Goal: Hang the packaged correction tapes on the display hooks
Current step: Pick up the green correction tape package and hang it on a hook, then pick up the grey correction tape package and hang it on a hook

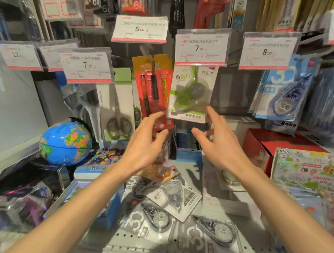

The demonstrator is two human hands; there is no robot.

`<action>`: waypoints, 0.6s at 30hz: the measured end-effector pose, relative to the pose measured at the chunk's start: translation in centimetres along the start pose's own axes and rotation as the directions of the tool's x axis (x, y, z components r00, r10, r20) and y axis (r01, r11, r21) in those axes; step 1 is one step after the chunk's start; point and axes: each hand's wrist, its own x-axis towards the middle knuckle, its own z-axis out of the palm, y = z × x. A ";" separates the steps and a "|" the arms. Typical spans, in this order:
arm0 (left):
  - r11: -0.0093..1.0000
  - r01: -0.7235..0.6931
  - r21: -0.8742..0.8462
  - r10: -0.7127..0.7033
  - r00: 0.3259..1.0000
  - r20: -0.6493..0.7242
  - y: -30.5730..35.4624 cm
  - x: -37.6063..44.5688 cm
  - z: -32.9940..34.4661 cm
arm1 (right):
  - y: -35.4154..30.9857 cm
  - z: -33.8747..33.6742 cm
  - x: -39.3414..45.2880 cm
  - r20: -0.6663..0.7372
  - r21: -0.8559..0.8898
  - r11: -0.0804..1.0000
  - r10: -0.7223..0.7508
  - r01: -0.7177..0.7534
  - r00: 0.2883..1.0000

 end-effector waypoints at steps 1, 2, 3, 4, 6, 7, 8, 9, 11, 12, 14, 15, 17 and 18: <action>1.000 -0.008 0.018 0.008 1.000 0.029 -0.5 -1.0 0.1 | 0.3 0.4 -0.7 0.031 -0.015 1.000 0.016 -0.016 0.999; 0.999 -0.018 0.039 0.016 0.997 0.070 -1.0 -2.0 0.4 | 0.7 0.8 -1.4 0.057 -0.041 0.999 0.030 -0.028 0.998; 0.998 -0.030 0.060 0.022 0.993 0.118 -1.3 -3.0 0.7 | 1.0 1.1 -2.1 0.077 -0.078 0.996 0.039 -0.033 0.996; 0.996 -0.043 0.077 0.029 0.984 0.174 -1.6 -3.9 1.2 | 1.5 1.3 -2.8 0.098 -0.122 0.992 0.049 -0.037 0.994; 0.990 -0.093 0.108 0.055 0.948 0.312 -1.9 -5.7 2.2 | 2.4 1.4 -4.0 0.187 -0.205 0.978 0.061 -0.021 0.980; 0.983 -0.139 0.124 0.081 0.918 0.387 -2.2 -6.5 2.9 | 3.0 1.3 -4.7 0.264 -0.247 0.969 0.069 -0.001 0.962; 0.973 -0.189 0.136 0.107 0.882 0.459 -2.5 -7.3 3.7 | 3.3 1.1 -5.4 0.356 -0.290 0.957 0.085 0.024 0.931; 0.964 -0.224 0.141 0.120 0.844 0.523 -2.8 -8.0 4.3 | 3.7 1.0 -6.2 0.444 -0.327 0.944 0.107 0.050 0.890; 0.951 -0.274 0.141 0.137 0.787 0.602 -3.5 -9.1 5.3 | 4.3 0.8 -7.7 0.587 -0.382 0.920 0.166 0.091 0.792; 0.945 -0.291 0.150 0.138 0.771 0.622 -3.9 -9.5 5.7 | 4.6 0.9 -8.5 0.637 -0.404 0.909 0.201 0.101 0.744; 0.933 -0.315 0.174 0.139 0.762 0.633 -4.3 -10.0 6.0 | 4.9 1.0 -9.8 0.696 -0.425 0.898 0.242 0.116 0.677; 0.930 -0.319 0.181 0.138 0.763 0.632 -4.5 -10.1 6.0 | 5.0 1.2 -10.3 0.712 -0.432 0.894 0.254 0.122 0.655; 0.927 -0.323 0.191 0.139 0.768 0.625 -4.5 -10.2 5.9 | 4.9 1.5 -10.8 0.724 -0.432 0.893 0.261 0.123 0.639; 0.926 -0.325 0.194 0.139 0.769 0.623 -4.4 -10.2 5.9 | 4.8 1.5 -10.9 0.718 -0.434 0.893 0.265 0.116 0.644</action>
